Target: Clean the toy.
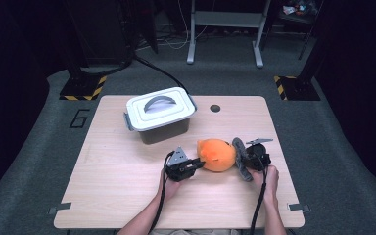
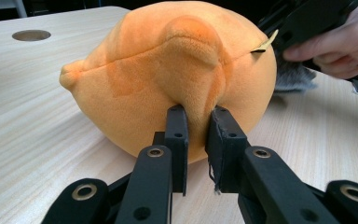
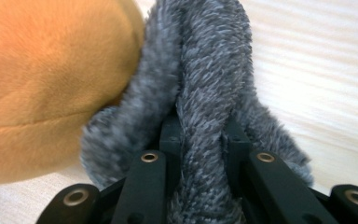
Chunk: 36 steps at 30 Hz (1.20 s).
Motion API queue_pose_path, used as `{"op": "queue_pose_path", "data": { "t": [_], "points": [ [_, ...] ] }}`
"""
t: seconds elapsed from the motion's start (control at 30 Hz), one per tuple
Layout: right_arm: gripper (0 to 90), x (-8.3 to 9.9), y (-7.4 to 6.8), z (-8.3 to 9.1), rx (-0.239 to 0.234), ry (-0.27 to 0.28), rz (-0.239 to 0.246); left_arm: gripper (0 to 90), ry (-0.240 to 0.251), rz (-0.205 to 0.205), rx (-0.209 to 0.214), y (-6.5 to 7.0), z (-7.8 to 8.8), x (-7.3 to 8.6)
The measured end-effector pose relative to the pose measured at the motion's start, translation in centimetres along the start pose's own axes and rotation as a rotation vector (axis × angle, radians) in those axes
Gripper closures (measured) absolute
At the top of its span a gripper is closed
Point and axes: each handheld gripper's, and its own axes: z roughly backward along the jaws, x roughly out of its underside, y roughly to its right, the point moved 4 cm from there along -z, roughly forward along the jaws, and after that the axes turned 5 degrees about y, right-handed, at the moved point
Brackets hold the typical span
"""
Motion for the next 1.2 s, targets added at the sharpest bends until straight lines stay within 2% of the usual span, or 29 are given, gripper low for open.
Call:
{"op": "queue_pose_path", "data": {
  "t": [0.17,0.23,0.3,0.4,0.5,0.63,0.8,0.9,0.97,1.03,1.07,1.2],
  "points": [
    [75.4,-1.1,0.2,3.0,0.022,0.091,-0.002,78.7,0.001,0.0,-0.001,0.0,0.0,0.0],
    [75.4,-1.7,-0.1,4.4,0.024,0.136,0.019,78.7,0.001,0.0,-0.001,0.0,0.0,0.0],
    [75.4,-2.4,-0.9,5.9,-0.003,0.174,0.043,78.6,0.001,-0.001,-0.002,0.0,0.0,0.0],
    [75.3,-3.1,-2.4,7.0,-0.026,0.193,0.088,78.5,0.004,0.0,-0.005,0.0,0.0,0.0],
    [75.2,-3.4,-3.9,6.9,-0.061,0.191,0.125,78.5,0.004,0.0,-0.005,0.0,0.0,0.0],
    [75.3,-3.5,-4.9,5.4,-0.083,0.163,0.146,78.2,0.0,-0.003,-0.008,0.0,0.0,0.0],
    [75.4,-3.6,-5.3,4.5,-0.062,0.154,0.14,75.6,-0.012,-0.004,-0.01,-0.1,0.1,-0.1],
    [75.5,-3.8,-5.3,4.3,-0.047,0.147,0.138,69.7,-0.029,-0.01,-0.033,-0.1,0.2,-0.2],
    [75.5,-3.9,-5.3,4.1,-0.027,0.143,0.124,60.9,-0.056,-0.038,-0.071,0.0,0.3,-0.3],
    [75.5,-4.1,-5.2,3.9,-0.022,0.139,0.12,55.1,-0.071,-0.06,-0.085,0.3,0.4,-0.4],
    [75.5,-4.2,-5.2,3.8,-0.021,0.141,0.118,52.1,-0.083,-0.086,-0.106,0.5,0.3,-0.5],
    [75.5,-4.5,-5.0,3.5,-0.012,0.139,0.116,45.2,-0.11,-0.146,-0.152,0.8,-0.3,-0.5]
  ]
}}
